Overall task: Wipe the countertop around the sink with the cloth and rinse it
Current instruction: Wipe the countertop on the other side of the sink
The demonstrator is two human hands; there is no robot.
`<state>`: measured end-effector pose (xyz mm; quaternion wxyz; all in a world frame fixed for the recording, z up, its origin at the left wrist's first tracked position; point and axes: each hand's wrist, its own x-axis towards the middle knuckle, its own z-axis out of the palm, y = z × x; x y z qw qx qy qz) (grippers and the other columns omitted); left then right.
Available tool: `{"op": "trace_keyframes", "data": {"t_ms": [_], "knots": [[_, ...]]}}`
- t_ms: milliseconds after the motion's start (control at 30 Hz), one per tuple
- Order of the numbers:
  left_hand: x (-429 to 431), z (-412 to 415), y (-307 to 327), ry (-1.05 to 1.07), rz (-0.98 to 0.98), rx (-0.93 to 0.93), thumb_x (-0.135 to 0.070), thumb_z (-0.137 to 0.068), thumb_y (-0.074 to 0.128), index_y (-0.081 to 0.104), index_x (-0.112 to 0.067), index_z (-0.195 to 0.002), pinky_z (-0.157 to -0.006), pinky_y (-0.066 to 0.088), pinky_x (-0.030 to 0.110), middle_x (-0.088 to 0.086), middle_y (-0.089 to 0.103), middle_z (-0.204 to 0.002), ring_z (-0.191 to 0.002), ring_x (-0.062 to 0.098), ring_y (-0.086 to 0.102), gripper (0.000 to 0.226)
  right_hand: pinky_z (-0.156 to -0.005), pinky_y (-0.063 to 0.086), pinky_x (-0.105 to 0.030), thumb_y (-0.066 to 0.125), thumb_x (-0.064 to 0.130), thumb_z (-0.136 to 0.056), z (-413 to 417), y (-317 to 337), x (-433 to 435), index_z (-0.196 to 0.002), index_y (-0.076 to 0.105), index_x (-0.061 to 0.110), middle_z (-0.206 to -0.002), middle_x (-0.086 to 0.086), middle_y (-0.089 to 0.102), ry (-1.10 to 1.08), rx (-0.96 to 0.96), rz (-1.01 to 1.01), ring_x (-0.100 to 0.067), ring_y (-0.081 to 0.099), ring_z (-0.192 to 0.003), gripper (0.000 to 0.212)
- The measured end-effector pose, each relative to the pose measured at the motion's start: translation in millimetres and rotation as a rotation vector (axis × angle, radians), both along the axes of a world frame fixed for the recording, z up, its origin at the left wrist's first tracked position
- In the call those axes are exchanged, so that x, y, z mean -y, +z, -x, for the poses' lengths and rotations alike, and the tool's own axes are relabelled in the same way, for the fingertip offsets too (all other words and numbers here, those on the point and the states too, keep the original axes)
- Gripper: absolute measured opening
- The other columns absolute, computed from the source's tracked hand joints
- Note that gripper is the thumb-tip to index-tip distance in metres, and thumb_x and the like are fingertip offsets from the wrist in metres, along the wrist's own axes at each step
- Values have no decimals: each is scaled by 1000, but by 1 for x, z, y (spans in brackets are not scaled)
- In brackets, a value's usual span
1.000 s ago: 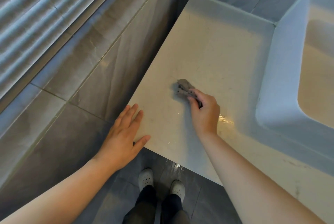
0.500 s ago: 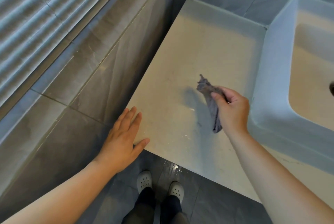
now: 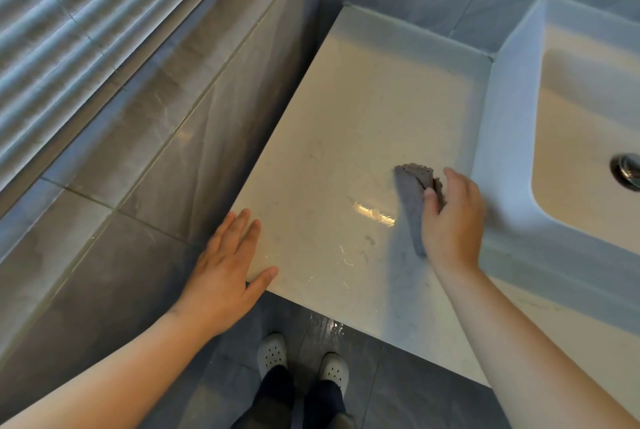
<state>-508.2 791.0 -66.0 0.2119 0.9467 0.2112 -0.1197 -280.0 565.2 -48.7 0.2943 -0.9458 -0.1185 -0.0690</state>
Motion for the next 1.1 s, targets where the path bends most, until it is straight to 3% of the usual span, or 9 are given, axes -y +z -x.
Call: {"op": "trace_keyframes", "data": {"t_ms": [100,200,333,500,633,867,967,1033,1100], "knots": [[1,-1,1,9,9,-1,-74,-74,6,0,-20,-151,-114,-2,28,-14,-23,-151,-140,5,-25,94,-101,40,-44,62,18,-88,21,-6,4,-129,54,5,-133,-16,52,101,94,103,-34,47,-119,44],[2,-2,2,7,4,-5,-75,-74,5,0,-19,-151,-113,-2,28,-14,-23,-151,-140,6,-24,95,-99,43,-45,63,21,-88,23,-19,12,-133,52,7,-136,-13,52,120,21,232,-34,49,-120,49],[3,-2,1,17,11,3,-74,-75,8,1,-19,-151,-114,-1,29,-13,-22,-151,-140,6,-23,94,-101,41,-43,56,14,-92,10,-30,10,-137,46,5,-141,-15,47,145,7,245,-35,45,-125,46],[4,-3,0,25,14,1,-72,-78,4,1,-19,-151,-116,0,30,-13,-21,-153,-141,6,-23,90,-107,37,-43,57,9,-91,6,-36,1,-130,54,3,-138,-16,51,129,-1,65,-35,45,-127,40],[4,-2,-1,18,-6,4,-71,-77,1,-1,-20,-151,-113,-4,27,-13,-24,-151,-140,6,-25,90,-101,40,-33,67,17,-87,31,-37,-4,-120,65,8,-129,-15,57,177,-20,-62,-29,53,-117,35],[2,-1,-3,8,-4,12,-71,-79,3,1,-21,-151,-113,-3,28,-14,-22,-152,-140,4,-25,88,-99,33,-15,67,14,-86,92,-30,-16,-113,70,16,-119,1,65,267,-102,-106,-13,51,-112,27],[1,0,-3,10,10,10,-72,-78,4,1,-22,-151,-114,-2,29,-13,-21,-153,-140,4,-24,89,-95,36,-5,69,11,-84,107,-15,-17,-110,69,24,-108,17,64,250,-331,-356,7,55,-106,29],[1,0,-3,7,20,12,-73,-78,5,2,-21,-151,-115,0,30,-12,-19,-155,-140,4,-23,90,-92,42,-7,69,10,-84,105,-3,-16,-108,70,23,-106,17,66,176,-468,-524,8,59,-104,27],[0,0,-3,5,11,18,-74,-78,4,3,-21,-151,-115,0,31,-10,-18,-156,-141,5,-23,91,-91,43,-8,69,9,-84,90,9,-15,-108,71,17,-106,13,68,134,-410,-561,6,60,-103,26]]}}
